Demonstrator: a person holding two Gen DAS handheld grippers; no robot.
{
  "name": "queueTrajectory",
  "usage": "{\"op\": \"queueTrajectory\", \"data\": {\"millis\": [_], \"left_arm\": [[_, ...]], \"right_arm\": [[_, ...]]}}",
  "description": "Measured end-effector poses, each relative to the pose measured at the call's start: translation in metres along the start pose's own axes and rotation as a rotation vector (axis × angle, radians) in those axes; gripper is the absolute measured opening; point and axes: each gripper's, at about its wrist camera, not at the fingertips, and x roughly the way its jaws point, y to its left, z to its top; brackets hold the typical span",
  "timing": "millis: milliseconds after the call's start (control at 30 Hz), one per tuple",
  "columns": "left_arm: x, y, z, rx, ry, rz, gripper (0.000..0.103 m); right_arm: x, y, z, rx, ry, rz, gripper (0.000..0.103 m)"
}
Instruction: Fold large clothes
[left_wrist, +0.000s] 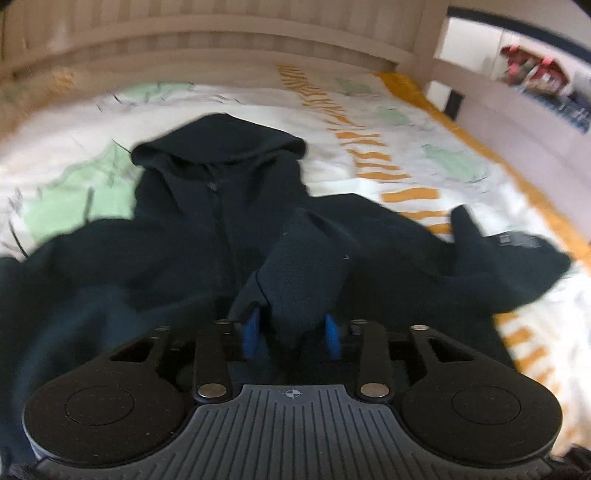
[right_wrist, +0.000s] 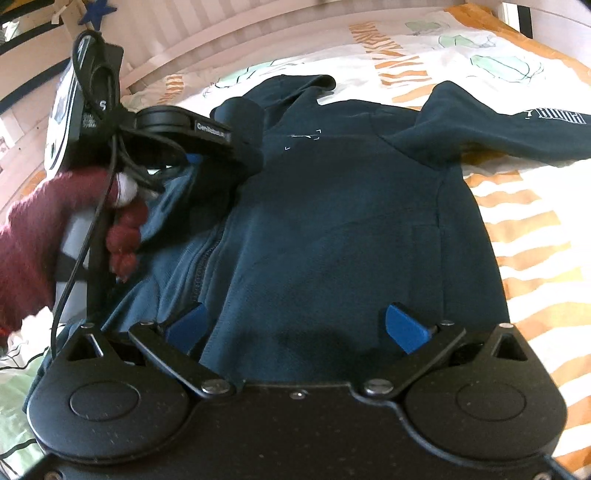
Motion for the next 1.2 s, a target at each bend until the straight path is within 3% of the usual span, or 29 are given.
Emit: {"op": "queueTrajectory", "data": {"millis": [67,133,367,600,700,833,967,1067,1200], "left_arm": [[-0.015,0.007,-0.004,-0.022,-0.027,-0.025,0.059],[-0.034,0.014,-0.012,-0.023,-0.086,0.005,0.071],[-0.085,0.056,-0.042,-0.003,-0.175,0.224,0.073],[-0.095,0.106,-0.063,-0.092,-0.111,0.349,0.074],[-0.090,0.110,-0.077,-0.079,-0.070,0.385,0.074],[-0.076,0.110,-0.092,-0.055,-0.026,0.419,0.074],[-0.077,0.119,-0.101,-0.103,-0.061,0.413,0.087],[-0.078,0.126,-0.102,-0.150,-0.061,0.393,0.090],[-0.076,0.127,-0.104,-0.151,-0.064,0.395,0.092]], "right_arm": [[-0.001,0.001,0.000,-0.010,-0.006,-0.005,0.102],[-0.001,0.003,0.001,-0.021,-0.010,-0.013,0.102],[0.005,0.010,0.018,-0.047,-0.035,-0.018,0.102],[0.025,0.020,0.052,-0.073,-0.093,0.022,0.101],[0.041,0.023,0.065,-0.078,-0.094,0.016,0.088],[0.065,0.021,0.078,-0.064,-0.072,-0.003,0.085],[0.089,0.012,0.082,0.002,-0.016,-0.021,0.075],[0.098,0.007,0.083,0.050,-0.008,-0.013,0.066],[0.102,0.015,0.091,0.047,0.007,0.011,0.036]]}}
